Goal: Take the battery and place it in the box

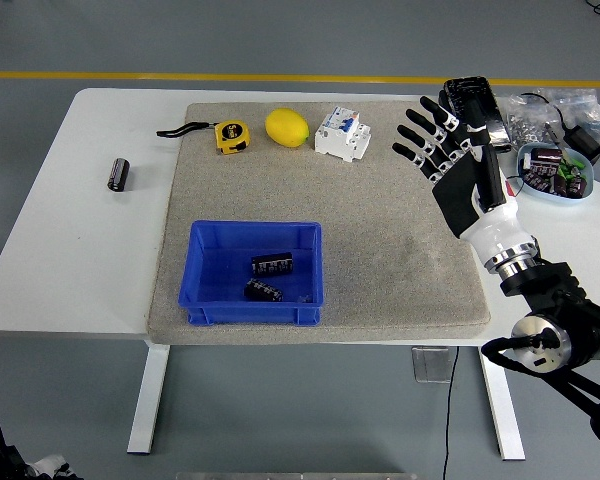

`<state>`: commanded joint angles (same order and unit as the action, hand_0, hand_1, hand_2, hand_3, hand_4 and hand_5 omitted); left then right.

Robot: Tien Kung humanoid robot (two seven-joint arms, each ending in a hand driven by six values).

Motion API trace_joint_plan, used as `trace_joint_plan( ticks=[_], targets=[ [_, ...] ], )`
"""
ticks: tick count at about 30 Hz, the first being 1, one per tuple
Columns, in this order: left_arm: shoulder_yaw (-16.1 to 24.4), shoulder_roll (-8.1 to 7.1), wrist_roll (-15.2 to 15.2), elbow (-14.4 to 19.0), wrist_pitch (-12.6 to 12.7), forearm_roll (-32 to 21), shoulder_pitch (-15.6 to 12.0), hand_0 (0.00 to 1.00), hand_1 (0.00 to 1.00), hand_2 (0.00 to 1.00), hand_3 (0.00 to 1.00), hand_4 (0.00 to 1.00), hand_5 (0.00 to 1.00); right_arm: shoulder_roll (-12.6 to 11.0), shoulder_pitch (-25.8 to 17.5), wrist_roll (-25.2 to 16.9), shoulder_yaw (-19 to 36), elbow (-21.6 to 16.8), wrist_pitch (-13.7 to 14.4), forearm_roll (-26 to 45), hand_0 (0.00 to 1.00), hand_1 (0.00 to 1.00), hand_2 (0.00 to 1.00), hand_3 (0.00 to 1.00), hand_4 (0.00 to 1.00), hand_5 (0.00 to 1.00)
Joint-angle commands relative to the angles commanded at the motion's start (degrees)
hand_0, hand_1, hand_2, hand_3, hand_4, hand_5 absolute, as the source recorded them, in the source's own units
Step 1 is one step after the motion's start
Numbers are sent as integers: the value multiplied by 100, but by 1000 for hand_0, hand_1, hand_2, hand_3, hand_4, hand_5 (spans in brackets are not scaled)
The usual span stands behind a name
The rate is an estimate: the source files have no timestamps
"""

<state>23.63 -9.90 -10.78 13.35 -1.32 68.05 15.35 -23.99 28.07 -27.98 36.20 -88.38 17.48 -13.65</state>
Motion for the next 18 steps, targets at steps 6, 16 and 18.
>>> trace_joint_plan(
  ticks=[6,16,18],
  targets=[
    [14,-11,0,-1,-12,15,-10,755,743,787,642,670,538,34,-30,-12,-22,37,1,48,812,795,819,865,998,872],
    [17,-30,-1,-2,-31,23,-32,751,739,783,641,669,538,76,-84,0,-21,72,-72,56,817,798,820,847,998,893],
    [1,-36,10,-4,-30,0,-31,751,739,783,641,669,538,88,-94,2,-21,89,-85,66,817,798,820,847,998,893]
  ],
)
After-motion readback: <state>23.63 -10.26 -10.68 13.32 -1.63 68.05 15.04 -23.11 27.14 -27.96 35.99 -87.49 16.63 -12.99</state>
